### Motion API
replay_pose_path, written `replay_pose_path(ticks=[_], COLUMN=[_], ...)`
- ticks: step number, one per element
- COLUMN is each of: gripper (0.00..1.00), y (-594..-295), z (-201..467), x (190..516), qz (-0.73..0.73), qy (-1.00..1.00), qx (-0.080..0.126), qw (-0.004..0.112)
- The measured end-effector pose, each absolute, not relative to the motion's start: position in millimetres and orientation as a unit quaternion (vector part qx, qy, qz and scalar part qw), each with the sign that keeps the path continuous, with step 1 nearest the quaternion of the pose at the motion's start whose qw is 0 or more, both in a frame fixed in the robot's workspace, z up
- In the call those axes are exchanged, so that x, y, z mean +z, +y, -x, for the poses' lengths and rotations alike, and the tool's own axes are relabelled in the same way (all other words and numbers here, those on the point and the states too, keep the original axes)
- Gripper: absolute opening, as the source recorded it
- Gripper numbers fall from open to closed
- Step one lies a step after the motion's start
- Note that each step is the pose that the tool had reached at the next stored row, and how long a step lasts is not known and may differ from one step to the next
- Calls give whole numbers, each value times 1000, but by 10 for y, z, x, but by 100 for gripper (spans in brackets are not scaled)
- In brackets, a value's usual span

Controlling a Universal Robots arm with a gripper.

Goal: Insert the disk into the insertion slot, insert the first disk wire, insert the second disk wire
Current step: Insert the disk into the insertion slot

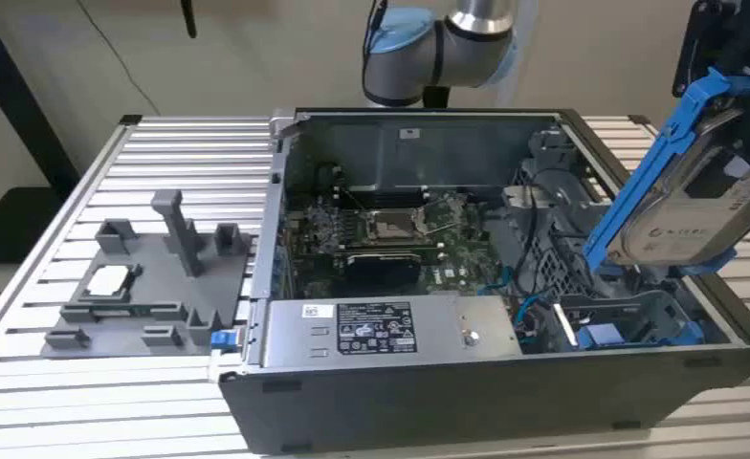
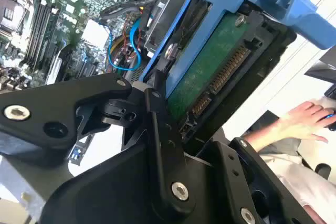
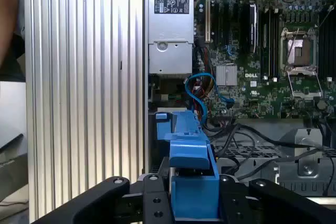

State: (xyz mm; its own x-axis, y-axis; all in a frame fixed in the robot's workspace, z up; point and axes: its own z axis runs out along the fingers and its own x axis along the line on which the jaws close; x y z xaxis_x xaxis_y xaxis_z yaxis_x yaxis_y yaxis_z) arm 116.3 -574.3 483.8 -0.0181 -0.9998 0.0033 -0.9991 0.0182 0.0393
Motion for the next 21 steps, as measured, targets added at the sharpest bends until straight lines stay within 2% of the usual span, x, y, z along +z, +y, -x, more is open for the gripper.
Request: replay_pose_path(ticks=[21], gripper=[33], y=[-5749], z=[-1167], x=[4764], qz=[-701], qy=[-713], qx=[-13], qw=[15])
